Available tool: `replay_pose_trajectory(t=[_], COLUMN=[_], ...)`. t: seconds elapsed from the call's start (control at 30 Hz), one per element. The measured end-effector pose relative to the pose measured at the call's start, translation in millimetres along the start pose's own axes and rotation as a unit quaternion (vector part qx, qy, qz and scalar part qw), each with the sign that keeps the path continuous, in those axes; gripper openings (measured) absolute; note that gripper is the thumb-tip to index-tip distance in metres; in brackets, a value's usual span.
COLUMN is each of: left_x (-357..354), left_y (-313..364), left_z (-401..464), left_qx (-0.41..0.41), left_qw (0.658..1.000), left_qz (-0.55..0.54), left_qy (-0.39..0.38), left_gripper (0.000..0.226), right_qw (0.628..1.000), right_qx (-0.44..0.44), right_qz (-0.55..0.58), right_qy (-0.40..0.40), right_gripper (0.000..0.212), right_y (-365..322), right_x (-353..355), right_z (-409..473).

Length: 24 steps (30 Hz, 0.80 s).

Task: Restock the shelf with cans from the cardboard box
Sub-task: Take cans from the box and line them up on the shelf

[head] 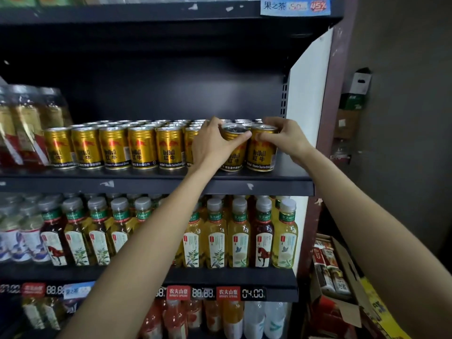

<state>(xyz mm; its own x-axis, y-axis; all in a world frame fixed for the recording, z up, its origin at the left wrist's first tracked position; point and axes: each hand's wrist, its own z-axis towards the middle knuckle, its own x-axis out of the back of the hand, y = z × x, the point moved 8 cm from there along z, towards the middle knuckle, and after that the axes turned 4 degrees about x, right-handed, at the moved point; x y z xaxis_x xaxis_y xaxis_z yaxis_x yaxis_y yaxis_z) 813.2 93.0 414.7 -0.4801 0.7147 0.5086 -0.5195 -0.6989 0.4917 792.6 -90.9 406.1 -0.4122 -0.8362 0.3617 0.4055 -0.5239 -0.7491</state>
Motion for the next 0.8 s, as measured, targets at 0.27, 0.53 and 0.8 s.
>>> replay_pose_trajectory(t=[0.27,0.53,0.8], left_x=[7,0,-2], left_y=[12,3,-15], left_z=[-16,-14,8], left_qx=[-0.131,-0.18,-0.176], left_qw=[0.985,0.973,0.96], left_qz=[0.11,0.108,0.148], left_qy=[-0.007,-0.091,-0.157], left_gripper=[0.078,0.068,0.068], right_qw=[0.999,0.988,0.987], right_qx=[0.012,0.019,0.013], right_qz=[-0.031,-0.151,-0.158], right_qy=[-0.04,0.029,0.006], right_gripper=[0.076,0.072,0.072], right_y=[11,12,14], right_x=[-2,-1,-13], right_z=[-29,-37,-23])
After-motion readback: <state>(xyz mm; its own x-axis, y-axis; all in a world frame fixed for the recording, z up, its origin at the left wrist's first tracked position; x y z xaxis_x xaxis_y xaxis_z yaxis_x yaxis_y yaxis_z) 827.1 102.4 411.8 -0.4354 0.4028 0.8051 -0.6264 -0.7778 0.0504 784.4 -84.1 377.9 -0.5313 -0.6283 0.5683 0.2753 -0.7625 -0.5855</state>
